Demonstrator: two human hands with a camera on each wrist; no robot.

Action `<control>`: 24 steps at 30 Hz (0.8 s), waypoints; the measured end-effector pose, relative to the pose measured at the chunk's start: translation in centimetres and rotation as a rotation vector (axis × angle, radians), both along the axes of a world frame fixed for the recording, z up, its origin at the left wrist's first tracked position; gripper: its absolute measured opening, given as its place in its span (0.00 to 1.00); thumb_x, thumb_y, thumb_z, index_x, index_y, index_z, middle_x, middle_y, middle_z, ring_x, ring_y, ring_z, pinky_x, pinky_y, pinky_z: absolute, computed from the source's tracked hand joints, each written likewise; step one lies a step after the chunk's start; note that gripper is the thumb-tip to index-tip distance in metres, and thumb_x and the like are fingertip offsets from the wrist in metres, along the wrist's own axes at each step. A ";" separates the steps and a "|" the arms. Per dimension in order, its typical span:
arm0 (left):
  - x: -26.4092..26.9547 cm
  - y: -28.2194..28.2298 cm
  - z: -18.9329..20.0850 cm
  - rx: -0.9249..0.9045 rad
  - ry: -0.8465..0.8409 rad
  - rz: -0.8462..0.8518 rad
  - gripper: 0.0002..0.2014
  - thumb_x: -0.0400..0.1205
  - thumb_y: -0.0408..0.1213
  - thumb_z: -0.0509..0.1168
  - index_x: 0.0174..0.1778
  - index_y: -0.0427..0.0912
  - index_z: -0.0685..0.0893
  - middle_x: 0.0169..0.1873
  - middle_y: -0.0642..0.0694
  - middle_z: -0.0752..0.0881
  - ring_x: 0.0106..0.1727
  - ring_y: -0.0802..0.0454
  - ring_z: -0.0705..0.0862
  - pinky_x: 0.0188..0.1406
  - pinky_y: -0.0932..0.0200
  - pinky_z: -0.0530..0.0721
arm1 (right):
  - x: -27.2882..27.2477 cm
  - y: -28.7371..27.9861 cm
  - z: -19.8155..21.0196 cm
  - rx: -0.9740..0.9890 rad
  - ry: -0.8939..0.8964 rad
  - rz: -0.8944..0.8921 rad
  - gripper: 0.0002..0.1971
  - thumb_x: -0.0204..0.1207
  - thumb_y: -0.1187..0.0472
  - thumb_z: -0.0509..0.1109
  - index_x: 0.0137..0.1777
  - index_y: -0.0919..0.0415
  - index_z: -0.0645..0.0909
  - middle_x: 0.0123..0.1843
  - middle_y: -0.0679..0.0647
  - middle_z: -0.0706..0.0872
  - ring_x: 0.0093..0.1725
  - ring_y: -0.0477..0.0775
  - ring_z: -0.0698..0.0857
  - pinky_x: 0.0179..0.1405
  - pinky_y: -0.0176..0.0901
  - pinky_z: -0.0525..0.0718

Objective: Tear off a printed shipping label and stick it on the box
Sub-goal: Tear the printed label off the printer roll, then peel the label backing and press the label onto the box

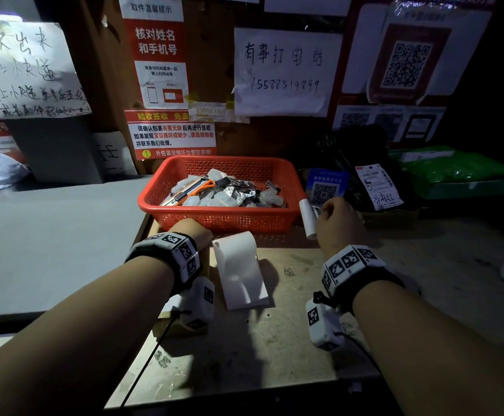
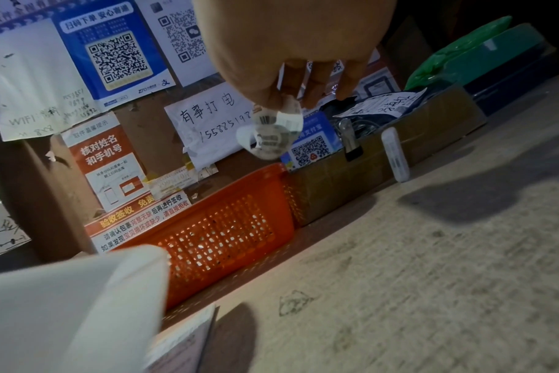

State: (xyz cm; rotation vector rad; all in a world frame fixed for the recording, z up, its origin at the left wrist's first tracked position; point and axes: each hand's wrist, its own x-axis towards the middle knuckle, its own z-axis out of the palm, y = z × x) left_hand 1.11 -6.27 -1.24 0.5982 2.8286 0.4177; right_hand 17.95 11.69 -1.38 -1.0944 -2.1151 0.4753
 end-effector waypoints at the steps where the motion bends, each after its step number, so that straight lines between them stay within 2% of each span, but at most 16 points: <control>1: 0.0 0.0 0.0 -0.011 -0.012 -0.017 0.17 0.82 0.36 0.59 0.64 0.34 0.80 0.63 0.38 0.83 0.61 0.40 0.82 0.58 0.52 0.78 | -0.2 -0.1 0.0 -0.001 0.005 0.004 0.07 0.78 0.61 0.63 0.41 0.50 0.70 0.52 0.59 0.86 0.58 0.65 0.81 0.63 0.69 0.76; 3: -0.1 0.2 -0.1 0.066 -0.013 -0.013 0.14 0.79 0.37 0.59 0.59 0.38 0.82 0.55 0.42 0.85 0.53 0.42 0.82 0.49 0.55 0.77 | -0.5 -0.4 0.2 0.010 0.013 0.008 0.05 0.77 0.61 0.62 0.42 0.50 0.71 0.52 0.58 0.86 0.58 0.65 0.81 0.65 0.69 0.75; 5: 0.3 0.2 0.3 0.181 -0.032 -0.013 0.11 0.78 0.38 0.60 0.51 0.40 0.84 0.47 0.42 0.86 0.49 0.42 0.84 0.44 0.57 0.77 | -0.7 -0.5 0.7 0.011 0.024 0.039 0.03 0.78 0.62 0.62 0.47 0.54 0.77 0.53 0.57 0.86 0.59 0.63 0.81 0.62 0.60 0.76; 6: 0.3 0.3 0.4 0.231 -0.037 -0.014 0.10 0.77 0.40 0.60 0.48 0.41 0.84 0.47 0.40 0.88 0.47 0.43 0.84 0.43 0.57 0.78 | -0.9 -0.6 1.1 0.005 0.025 0.059 0.05 0.78 0.62 0.62 0.50 0.57 0.79 0.54 0.57 0.85 0.59 0.62 0.80 0.59 0.57 0.76; 7: 0.4 0.4 0.7 0.278 -0.039 -0.022 0.11 0.77 0.42 0.60 0.48 0.41 0.83 0.48 0.39 0.88 0.46 0.43 0.85 0.44 0.56 0.81 | -1.1 -0.8 1.5 0.004 0.040 0.089 0.07 0.79 0.63 0.62 0.53 0.60 0.79 0.54 0.57 0.85 0.58 0.61 0.80 0.57 0.56 0.76; 9: 0.7 0.4 1.3 0.379 -0.040 -0.050 0.17 0.78 0.45 0.60 0.58 0.41 0.80 0.54 0.39 0.87 0.49 0.42 0.86 0.51 0.52 0.85 | -1.5 -1.1 2.2 0.031 0.091 0.164 0.07 0.78 0.64 0.63 0.53 0.61 0.80 0.52 0.58 0.86 0.55 0.61 0.82 0.53 0.54 0.78; 12: 1.1 0.2 2.4 0.486 -0.010 -0.099 0.23 0.80 0.50 0.59 0.67 0.41 0.77 0.60 0.41 0.84 0.50 0.47 0.82 0.50 0.57 0.79 | -2.3 -1.8 2.7 0.022 0.134 0.260 0.07 0.77 0.65 0.63 0.52 0.59 0.79 0.51 0.57 0.86 0.53 0.59 0.83 0.51 0.53 0.82; 15: 1.3 -0.4 3.9 0.600 0.008 -0.107 0.24 0.81 0.53 0.58 0.67 0.41 0.77 0.60 0.43 0.84 0.50 0.50 0.79 0.48 0.58 0.74 | -3.2 -2.7 3.0 -0.020 0.165 0.361 0.06 0.78 0.63 0.65 0.52 0.57 0.79 0.51 0.56 0.86 0.52 0.56 0.83 0.48 0.48 0.82; 17: 1.3 -1.1 4.8 0.699 -0.047 -0.096 0.22 0.81 0.54 0.59 0.64 0.43 0.78 0.59 0.43 0.84 0.51 0.49 0.79 0.48 0.56 0.75 | -3.7 -3.5 3.1 -0.068 0.144 0.447 0.05 0.79 0.62 0.65 0.52 0.56 0.79 0.50 0.54 0.85 0.49 0.52 0.83 0.44 0.44 0.80; 20: 1.0 -2.4 5.5 0.817 -0.132 -0.095 0.14 0.78 0.53 0.63 0.53 0.49 0.82 0.55 0.45 0.86 0.54 0.49 0.82 0.58 0.48 0.80 | -4.2 -4.8 3.2 -0.146 0.130 0.566 0.07 0.78 0.67 0.64 0.50 0.55 0.79 0.48 0.52 0.84 0.46 0.50 0.83 0.43 0.42 0.82; 24: 0.5 -4.5 5.8 0.738 -0.094 -0.140 0.16 0.78 0.48 0.66 0.60 0.47 0.82 0.52 0.51 0.84 0.51 0.53 0.81 0.49 0.58 0.77 | -5.3 -6.4 3.1 -0.205 0.124 0.652 0.09 0.75 0.69 0.63 0.47 0.53 0.78 0.46 0.49 0.83 0.46 0.49 0.81 0.50 0.48 0.83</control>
